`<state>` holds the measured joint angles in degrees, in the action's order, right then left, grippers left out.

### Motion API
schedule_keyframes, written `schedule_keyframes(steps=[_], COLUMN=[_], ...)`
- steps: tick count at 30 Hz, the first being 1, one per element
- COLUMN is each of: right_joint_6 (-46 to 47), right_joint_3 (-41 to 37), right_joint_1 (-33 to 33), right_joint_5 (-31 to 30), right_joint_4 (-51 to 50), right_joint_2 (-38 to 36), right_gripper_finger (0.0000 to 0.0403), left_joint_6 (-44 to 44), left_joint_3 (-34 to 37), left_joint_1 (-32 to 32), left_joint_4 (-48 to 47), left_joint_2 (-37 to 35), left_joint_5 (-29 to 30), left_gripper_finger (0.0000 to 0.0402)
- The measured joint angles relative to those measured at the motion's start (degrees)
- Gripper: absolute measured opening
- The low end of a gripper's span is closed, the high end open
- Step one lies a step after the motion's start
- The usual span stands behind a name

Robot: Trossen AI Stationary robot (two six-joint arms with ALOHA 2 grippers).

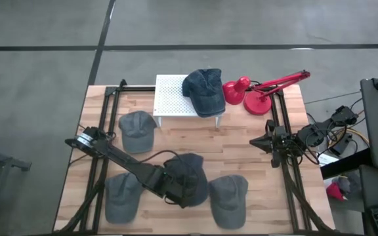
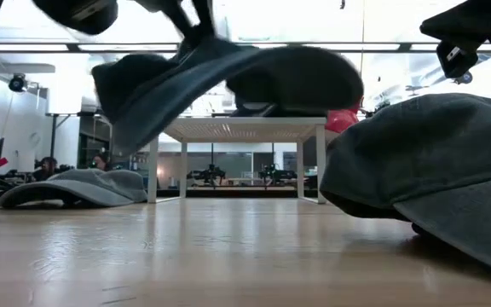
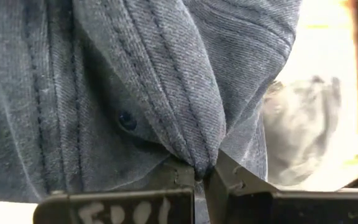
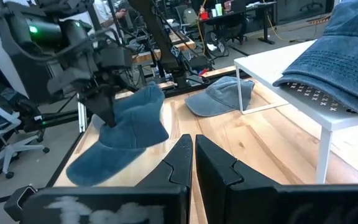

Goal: Pick & Place hat
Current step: Stack the blue cap on the blue cap on the shelf

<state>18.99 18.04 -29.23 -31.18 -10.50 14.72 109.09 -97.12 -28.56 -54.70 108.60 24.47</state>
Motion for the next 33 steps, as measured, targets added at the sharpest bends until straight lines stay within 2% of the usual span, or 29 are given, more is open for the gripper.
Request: schedule_keyframes(steps=[17, 27, 33], right_joint_6=[-0.16, -0.11, -0.11], right_joint_3=[0.00, -0.63, -0.72], right_joint_1=[0.00, 0.00, 0.00], right_joint_5=[0.00, 0.13, 0.13], right_joint_4=[-0.03, -0.09, -0.06], right_joint_2=[0.00, -0.01, -0.02], right_gripper_finger=[0.0018, 0.0018, 0.0018], left_joint_6=[-9.67, -22.73, -31.08], left_joint_3=[-12.28, -21.03, -25.44], left_joint_1=[2.25, 7.04, 11.71], left_joint_4=[-6.29, -6.80, -6.86], left_joint_2=[-0.17, -0.17, -0.22], left_joint_5=[8.80, 13.11, 13.20], left_gripper_finger=[0.0006, 0.0006, 0.0006])
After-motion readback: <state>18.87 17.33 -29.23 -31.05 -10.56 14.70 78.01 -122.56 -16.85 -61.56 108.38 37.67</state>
